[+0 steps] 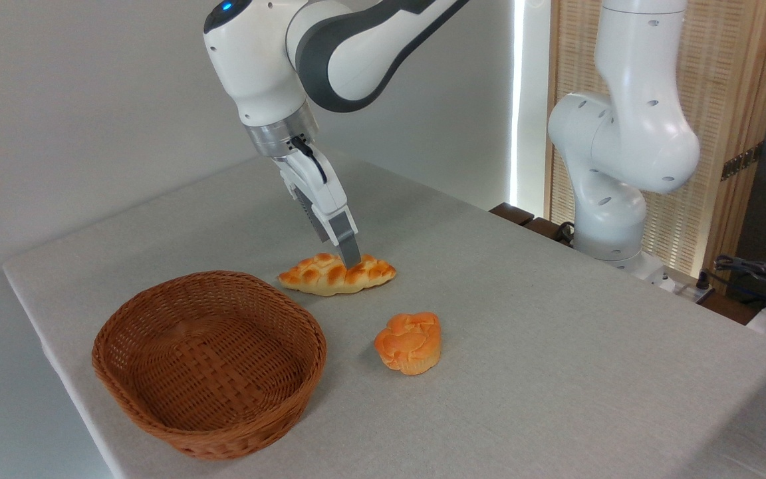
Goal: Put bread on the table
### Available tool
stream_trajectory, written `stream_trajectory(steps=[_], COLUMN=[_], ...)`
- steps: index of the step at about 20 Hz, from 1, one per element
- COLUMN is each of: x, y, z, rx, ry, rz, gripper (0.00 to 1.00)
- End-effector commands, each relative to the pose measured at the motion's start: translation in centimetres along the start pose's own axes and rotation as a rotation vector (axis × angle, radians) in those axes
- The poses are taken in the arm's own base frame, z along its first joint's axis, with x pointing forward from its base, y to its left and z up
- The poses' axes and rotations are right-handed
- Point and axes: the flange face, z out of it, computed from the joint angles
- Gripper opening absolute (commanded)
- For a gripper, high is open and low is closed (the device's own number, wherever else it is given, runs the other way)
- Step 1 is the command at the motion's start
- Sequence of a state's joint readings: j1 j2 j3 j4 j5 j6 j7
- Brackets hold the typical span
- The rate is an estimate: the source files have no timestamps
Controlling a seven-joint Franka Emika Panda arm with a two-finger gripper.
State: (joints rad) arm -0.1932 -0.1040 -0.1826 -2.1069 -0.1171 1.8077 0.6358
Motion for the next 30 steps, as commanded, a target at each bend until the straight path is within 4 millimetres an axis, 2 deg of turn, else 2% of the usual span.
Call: stream_trajectory(steps=[1, 2, 5, 6, 8, 11, 13, 16, 18, 30], x=[-0.9, -1.2, -3.8, -4.5, -6.6, -8.8, -9.7, -10.1, -9.9, -9.6], y=[-0.4, -0.9, -3.0, -3.5, -5.8, -9.4, -11.3, -14.1, -14.2, -13.7], z=[-3.9, -6.2, -14.7, -17.0, -19.1, -18.2, -18.6, -18.2, -19.0, -19.0], rx=[0.058, 0.082, 0.151, 0.171, 0.198, 0.205, 0.207, 0.179, 0.176, 0.159], ry=[0.062, 0.097, 0.196, 0.217, 0.245, 0.206, 0.214, 0.215, 0.215, 0.187], rz=[0.003, -0.011, -0.063, -0.059, -0.061, -0.053, -0.07, -0.104, -0.102, -0.138], gripper=[1.0, 1.0, 1.0, 1.0, 1.0, 1.0, 1.0, 1.0, 1.0, 1.0])
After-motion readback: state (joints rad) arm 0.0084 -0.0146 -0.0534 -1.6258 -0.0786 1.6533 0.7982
